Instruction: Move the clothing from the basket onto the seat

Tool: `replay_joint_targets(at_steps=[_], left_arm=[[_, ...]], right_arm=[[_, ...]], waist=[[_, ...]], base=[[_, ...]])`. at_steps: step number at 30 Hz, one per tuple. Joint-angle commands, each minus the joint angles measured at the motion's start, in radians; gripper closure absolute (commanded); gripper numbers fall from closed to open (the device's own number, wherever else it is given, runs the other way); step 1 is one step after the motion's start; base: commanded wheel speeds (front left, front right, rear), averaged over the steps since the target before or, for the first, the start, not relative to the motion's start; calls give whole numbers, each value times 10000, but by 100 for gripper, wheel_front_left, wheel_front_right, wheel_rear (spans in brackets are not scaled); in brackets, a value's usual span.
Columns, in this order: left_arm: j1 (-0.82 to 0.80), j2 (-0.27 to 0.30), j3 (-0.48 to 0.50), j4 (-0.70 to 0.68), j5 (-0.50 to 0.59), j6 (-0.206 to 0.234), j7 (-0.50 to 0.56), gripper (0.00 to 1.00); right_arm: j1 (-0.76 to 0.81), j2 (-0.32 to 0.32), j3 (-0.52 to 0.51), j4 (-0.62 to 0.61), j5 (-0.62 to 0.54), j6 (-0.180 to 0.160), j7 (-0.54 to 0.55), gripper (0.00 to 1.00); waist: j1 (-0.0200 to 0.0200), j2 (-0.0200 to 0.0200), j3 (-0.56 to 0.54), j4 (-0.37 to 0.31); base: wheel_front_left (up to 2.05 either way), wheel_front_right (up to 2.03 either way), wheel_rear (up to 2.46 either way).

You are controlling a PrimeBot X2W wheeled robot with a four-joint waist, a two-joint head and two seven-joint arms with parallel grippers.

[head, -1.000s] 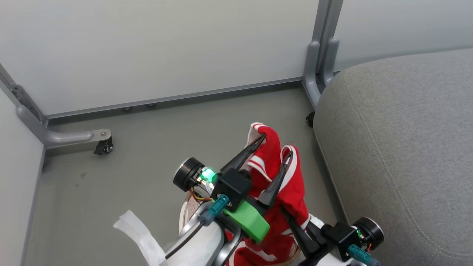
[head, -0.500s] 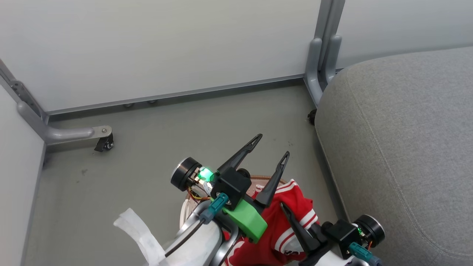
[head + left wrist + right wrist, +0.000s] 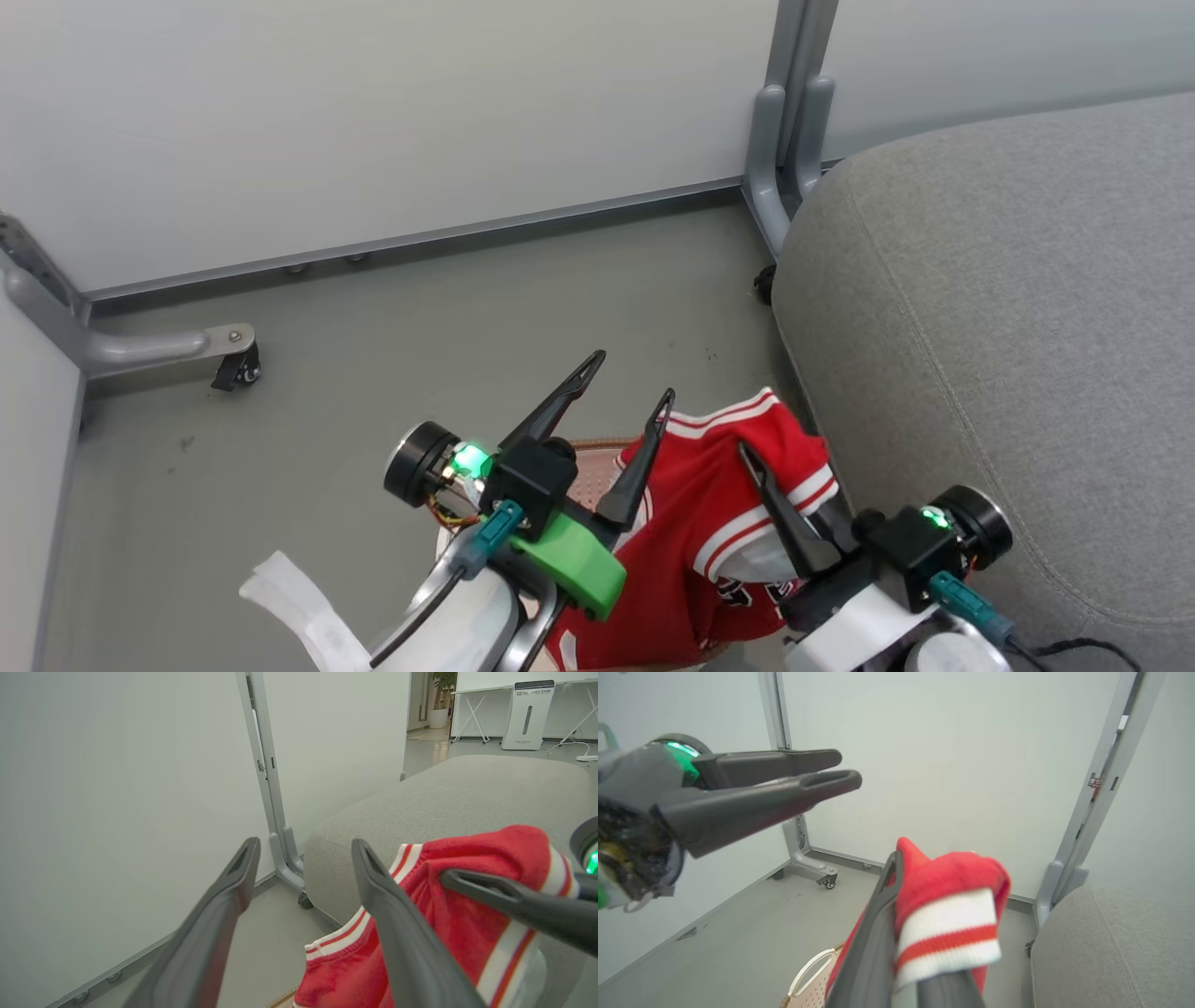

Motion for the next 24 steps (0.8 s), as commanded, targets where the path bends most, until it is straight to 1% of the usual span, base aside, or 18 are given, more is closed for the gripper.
replay_joint_targets(at_steps=[1,5,9,12,17,24], left_arm=[[200,123,84,10,-106,65,-86,0],[431,301,297,-157,-219,144,-239,0],[577,514,432,-357,-145,189,-347,0],[594,623,430,-476,-43,137,-369,0],[512,696,350,-494,87,24,-408,0],[171,628,189,-360,235,-150,-413,0]], right_arm=[[-144,-77,-142,-220,-47,-7,-3,100],[-311,-191,-559,-924,-53,-7,-4,100],[-381,-305,-942,-1663,-119,-7,-3,100],[-304,-341,-1244,-2141,-133,-7,-3,100],[29,-315,-1647,-2853,-137,-7,-3,100],[550,-207,-1840,-3267,-192,-7,-3,100]], waist=[[0,26,145,-203],[0,26,408,-613],[0,26,712,-1163],[0,26,911,-1579],[0,26,1221,-2439],[0,26,1593,-3702]], base=[[0,0,0],[0,0,0],[0,0,0],[0,0,0],[0,0,0],[0,0,0]])
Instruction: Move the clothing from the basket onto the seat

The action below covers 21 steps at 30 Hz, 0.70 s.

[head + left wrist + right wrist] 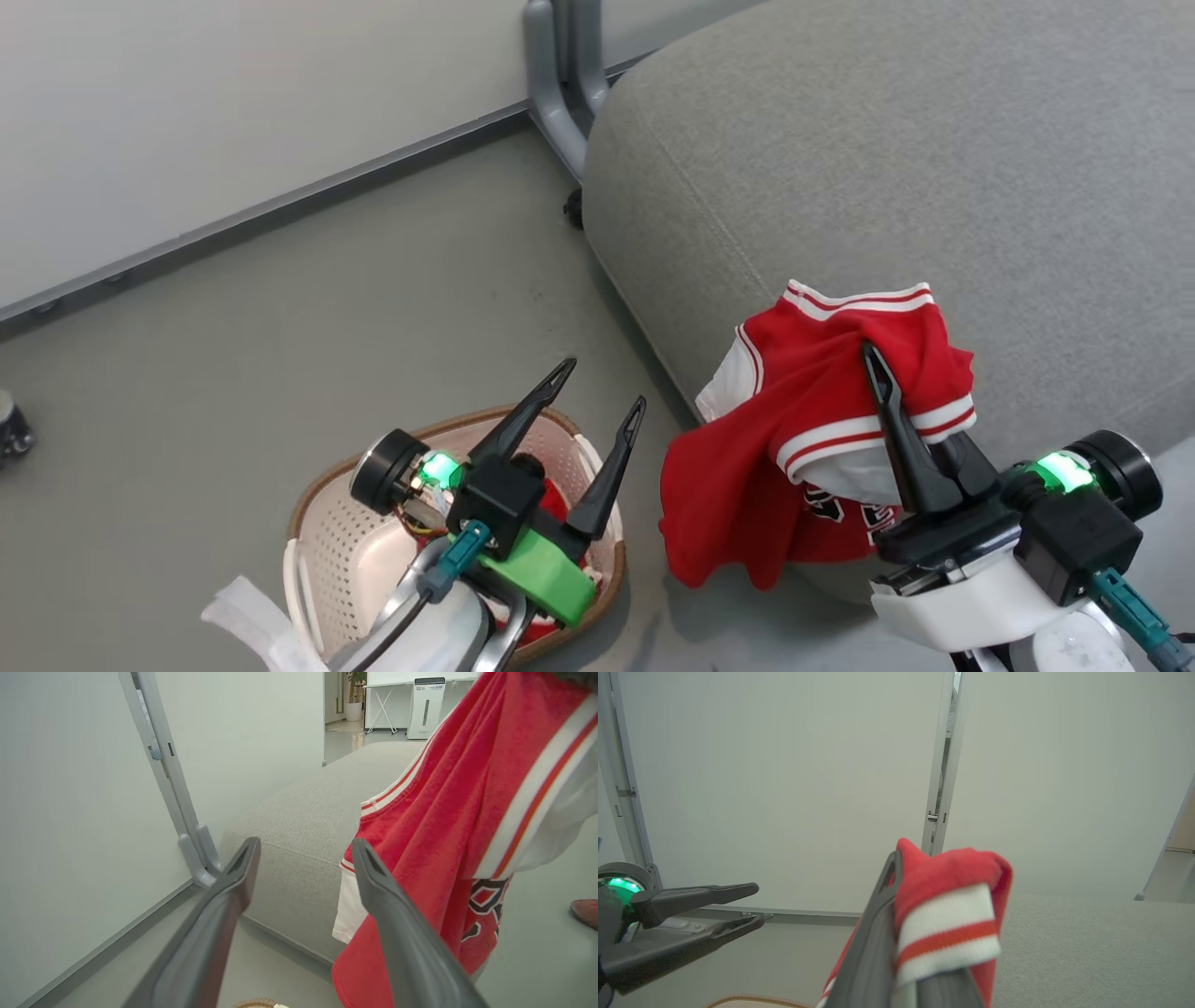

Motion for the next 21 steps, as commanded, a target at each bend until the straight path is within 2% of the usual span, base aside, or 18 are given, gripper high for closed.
replay_joint_targets(at_steps=[1,8,15,19,21], left_arm=[[-212,-2,12,27,84,-2,-33,0],[-469,-116,-77,129,233,17,-42,0],[-812,-59,-194,141,349,-72,15,0],[-1054,49,-210,74,407,-87,116,0],[-1226,62,-249,10,476,-111,200,0]], right_arm=[[111,22,15,-91,-90,-10,-3,100],[144,206,-25,-174,-157,-10,-3,100],[-635,214,-299,-338,-76,-10,-4,100],[-2266,-467,-721,-576,-217,-10,-4,100],[-3316,-1053,-1085,-528,-328,-10,-4,100]], waist=[[0,26,460,-869],[0,26,883,-1429],[0,26,1518,-1306],[0,26,2037,-1094],[0,26,2349,-905]], base=[[0,0,0],[0,0,0],[0,0,0],[0,0,0],[0,0,0]])
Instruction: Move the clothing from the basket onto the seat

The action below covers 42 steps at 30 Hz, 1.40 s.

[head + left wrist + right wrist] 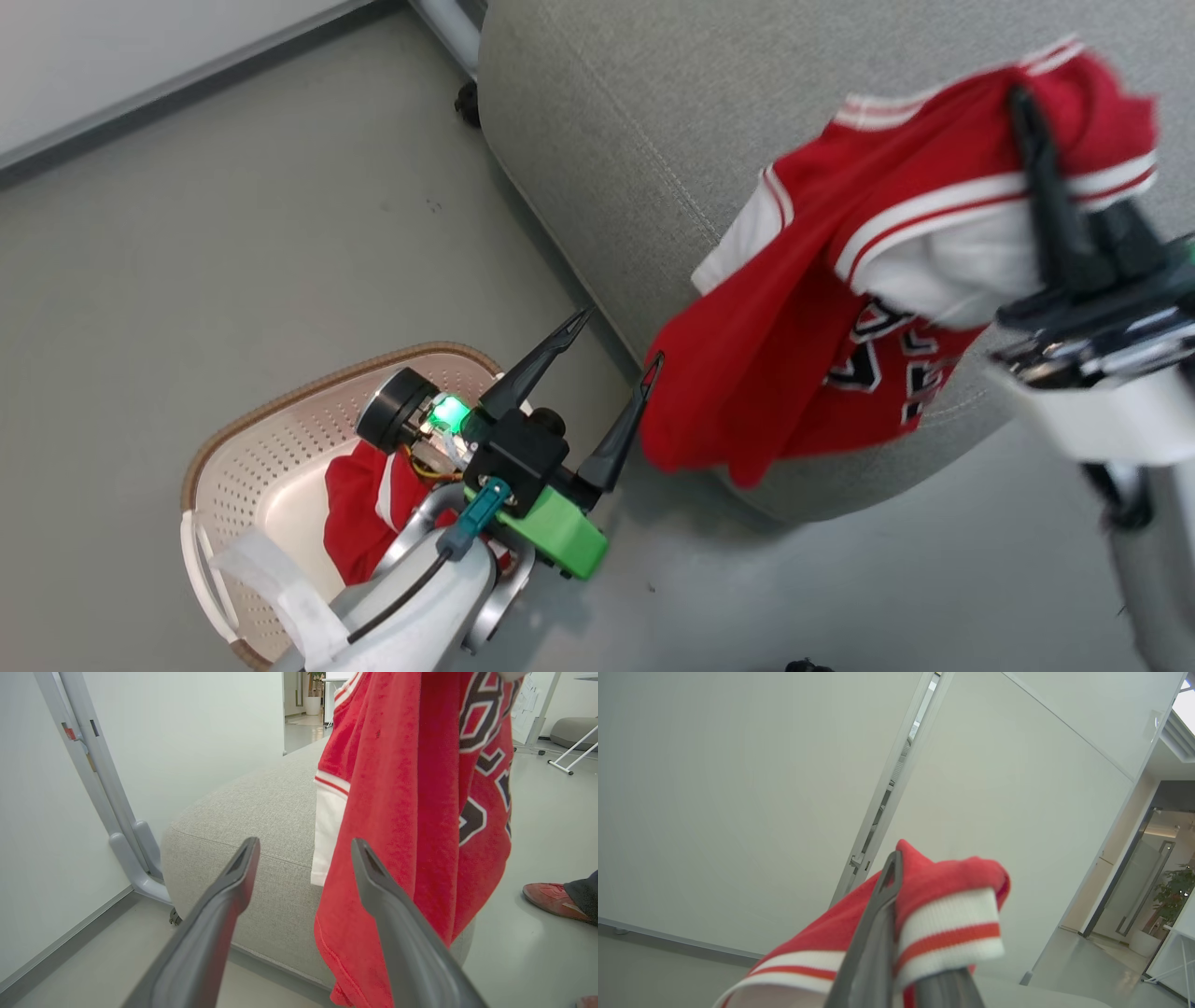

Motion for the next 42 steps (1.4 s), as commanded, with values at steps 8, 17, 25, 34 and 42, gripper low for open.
replay_joint_targets(at_steps=[8,17,25,34,42], left_arm=[[-1025,308,109,-616,366,53,303,0],[-1383,822,221,-1471,575,135,585,0],[-1205,753,124,-1517,388,168,596,0],[-615,590,261,-980,-352,89,416,0],[-4,90,297,-293,-1130,-286,-30,0]], right_arm=[[-4554,-2466,-2356,904,419,-12,-1,100],[-6721,-2524,-4336,2794,486,-12,-1,100],[-4545,-847,-5481,5093,347,-12,-2,100],[-2168,606,-6373,5733,-156,-12,-2,0],[185,1435,-5491,4147,-438,-12,-2,0]], waist=[[0,26,2357,1299],[0,26,3875,1557],[0,26,4060,1683],[0,26,3193,1900],[0,26,1474,2422]], base=[[0,0,0],[0,0,0],[0,0,0],[0,0,0],[0,0,0]])
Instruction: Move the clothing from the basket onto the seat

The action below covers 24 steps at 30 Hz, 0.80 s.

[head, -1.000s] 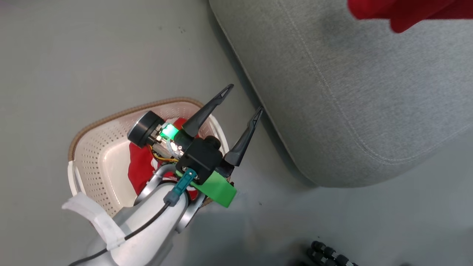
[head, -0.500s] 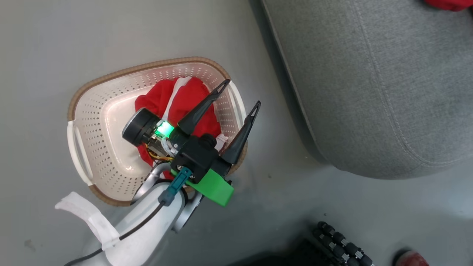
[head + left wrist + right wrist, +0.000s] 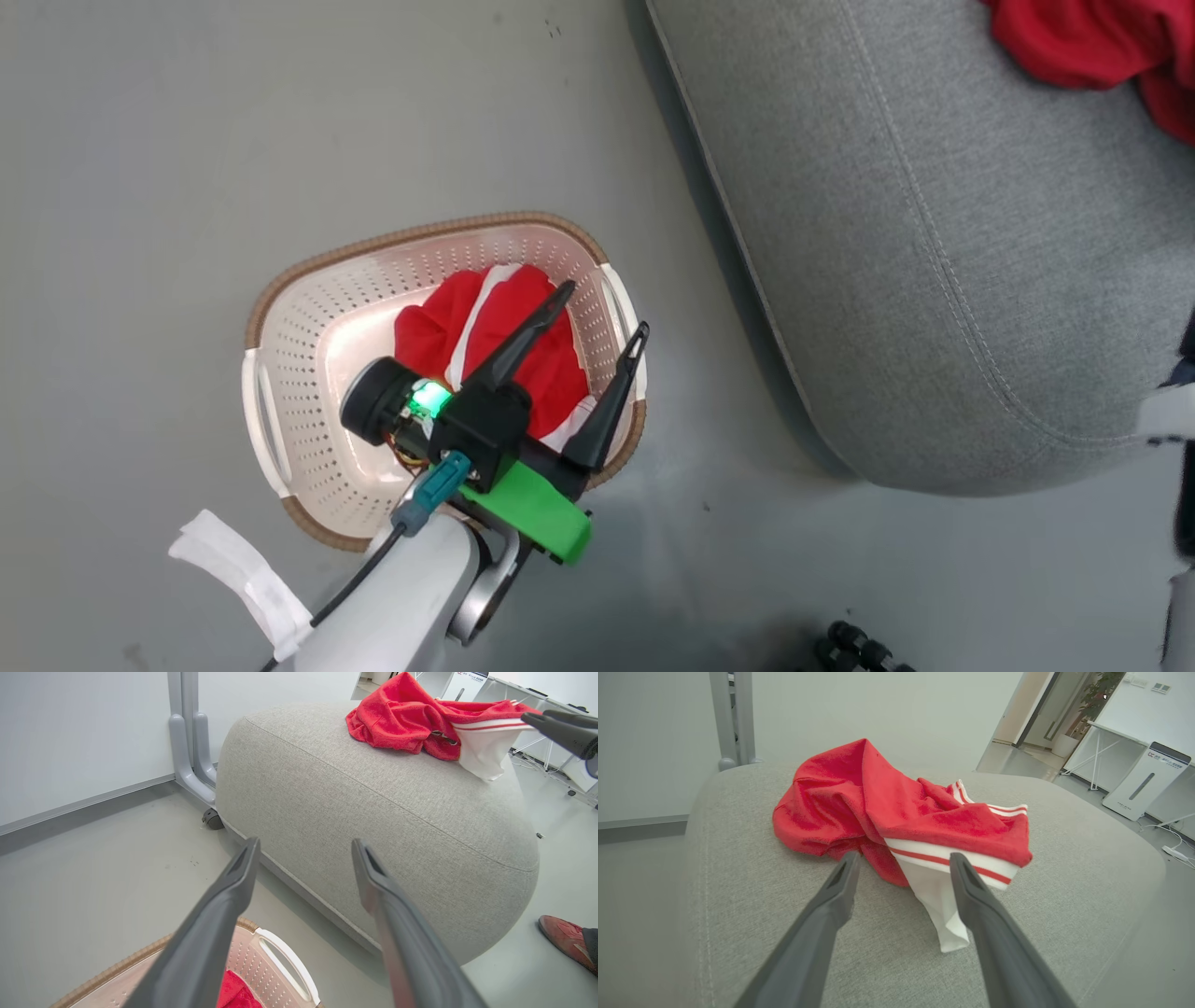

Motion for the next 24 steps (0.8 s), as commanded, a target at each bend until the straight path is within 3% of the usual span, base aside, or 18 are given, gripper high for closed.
replay_joint_targets(at_steps=[1,7,12,18,24], left_arm=[[258,-105,-5,112,-80,-101,-98,0],[1150,-634,339,491,-408,-294,-226,0],[2238,-849,1155,257,-43,-96,-225,0],[3843,-914,2813,-596,490,141,-219,0],[5193,-1083,4591,-1798,1228,45,-216,0]], right_arm=[[518,86,340,-152,-86,-14,0,0],[1975,178,2323,-546,-155,-14,0,0],[2699,189,3794,-615,-107,-14,0,0],[3539,204,5090,-980,216,-14,0,0],[4083,207,5544,-1507,425,-14,0,0]], waist=[[-1,26,-1221,529],[-1,26,-2876,1404],[-1,26,-4144,2157],[-1,26,-5395,2892],[-1,26,-5885,3207]], base=[[0,0,0],[0,0,0],[0,0,0],[0,0,0],[0,0,0]])
